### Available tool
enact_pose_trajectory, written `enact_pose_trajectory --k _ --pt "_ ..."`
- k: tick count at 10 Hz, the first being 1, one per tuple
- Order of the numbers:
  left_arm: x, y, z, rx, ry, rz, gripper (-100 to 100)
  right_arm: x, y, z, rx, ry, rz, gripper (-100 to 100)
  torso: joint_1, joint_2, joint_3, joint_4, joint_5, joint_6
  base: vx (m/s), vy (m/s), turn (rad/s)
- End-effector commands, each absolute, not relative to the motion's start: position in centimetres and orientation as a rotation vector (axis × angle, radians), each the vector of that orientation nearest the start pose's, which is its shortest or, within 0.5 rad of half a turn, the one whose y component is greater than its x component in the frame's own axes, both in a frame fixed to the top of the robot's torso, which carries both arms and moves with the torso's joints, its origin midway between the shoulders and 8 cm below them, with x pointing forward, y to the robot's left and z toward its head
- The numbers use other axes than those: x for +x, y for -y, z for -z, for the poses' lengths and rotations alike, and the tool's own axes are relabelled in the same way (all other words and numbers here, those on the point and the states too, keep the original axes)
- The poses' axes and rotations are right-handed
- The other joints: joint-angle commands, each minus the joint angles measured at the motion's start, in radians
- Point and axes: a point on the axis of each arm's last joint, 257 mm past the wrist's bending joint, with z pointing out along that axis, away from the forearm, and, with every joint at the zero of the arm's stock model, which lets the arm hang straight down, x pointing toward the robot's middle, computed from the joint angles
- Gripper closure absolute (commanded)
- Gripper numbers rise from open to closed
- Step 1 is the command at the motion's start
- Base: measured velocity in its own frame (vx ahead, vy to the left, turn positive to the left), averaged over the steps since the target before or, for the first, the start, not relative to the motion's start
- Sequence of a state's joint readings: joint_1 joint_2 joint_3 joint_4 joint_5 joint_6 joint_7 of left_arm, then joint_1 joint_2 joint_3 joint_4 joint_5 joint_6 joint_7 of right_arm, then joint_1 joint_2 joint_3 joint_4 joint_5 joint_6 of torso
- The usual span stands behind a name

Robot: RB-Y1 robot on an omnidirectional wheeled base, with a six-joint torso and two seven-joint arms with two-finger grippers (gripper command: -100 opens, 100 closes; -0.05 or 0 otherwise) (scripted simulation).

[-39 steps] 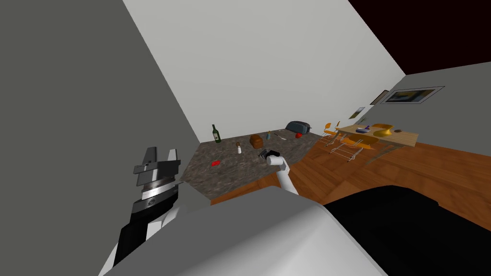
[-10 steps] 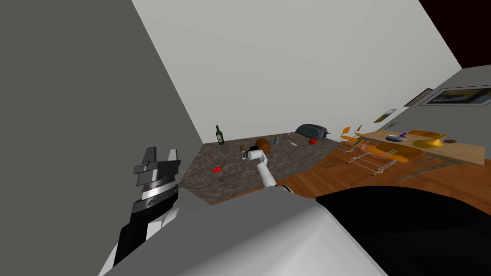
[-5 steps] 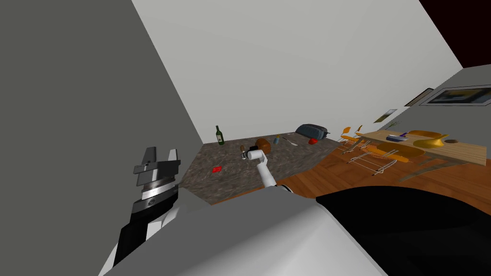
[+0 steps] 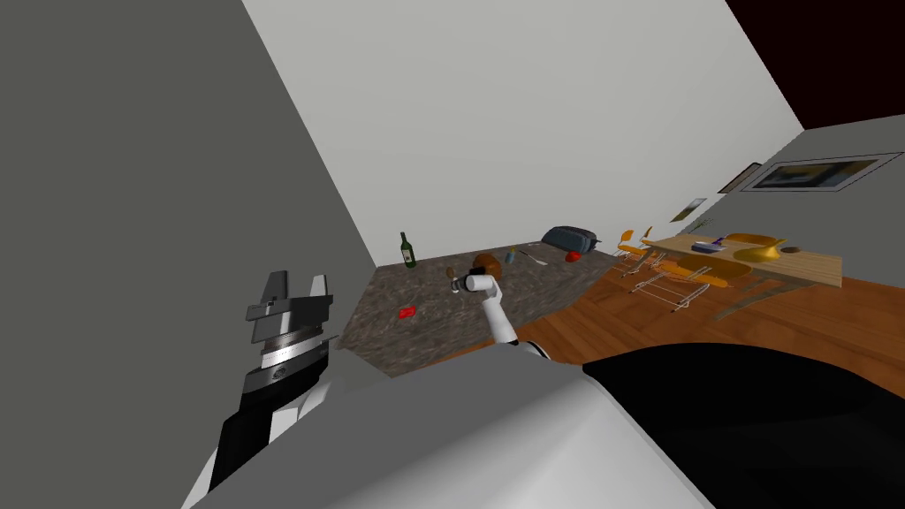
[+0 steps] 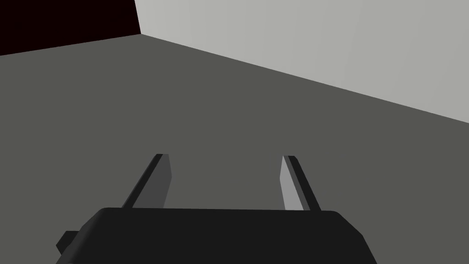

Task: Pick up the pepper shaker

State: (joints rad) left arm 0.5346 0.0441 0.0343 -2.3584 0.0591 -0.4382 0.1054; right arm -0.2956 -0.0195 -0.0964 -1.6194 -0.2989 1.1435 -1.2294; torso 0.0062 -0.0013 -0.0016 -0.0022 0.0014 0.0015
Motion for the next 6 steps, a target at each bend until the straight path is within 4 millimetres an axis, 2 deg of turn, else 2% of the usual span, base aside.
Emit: enact_pose_trajectory --k 1,4,5,6 --pt "33.4 -29.3 -3.8 -0.709 -0.594 1.393 0 52.8 16.6 29.9 -2.704 0.472 1.144 100 0.0 0.0 0.0 0.0 0.0 0.0 0.013 0.103 -0.083" --pt "33.4 -29.3 -3.8 -0.709 -0.594 1.393 0 52.3 18.9 29.1 -2.687 0.507 1.149 100 -0.001 0.001 0.001 0.0 0.0 -0.001 -0.005 0.107 -0.065" --pt "33.4 -29.3 -3.8 -0.709 -0.594 1.393 0 52.6 18.6 29.4 -2.69 0.493 1.148 100 -0.001 0.001 0.0 0.0 0.0 0.0 0.001 0.048 -0.027" --pt "33.4 -29.3 -3.8 -0.709 -0.594 1.393 0 52.5 18.7 29.4 -2.691 0.498 1.146 0 -0.003 0.0 0.0 0.0 0.0 -0.001 -0.001 0.009 0.004"
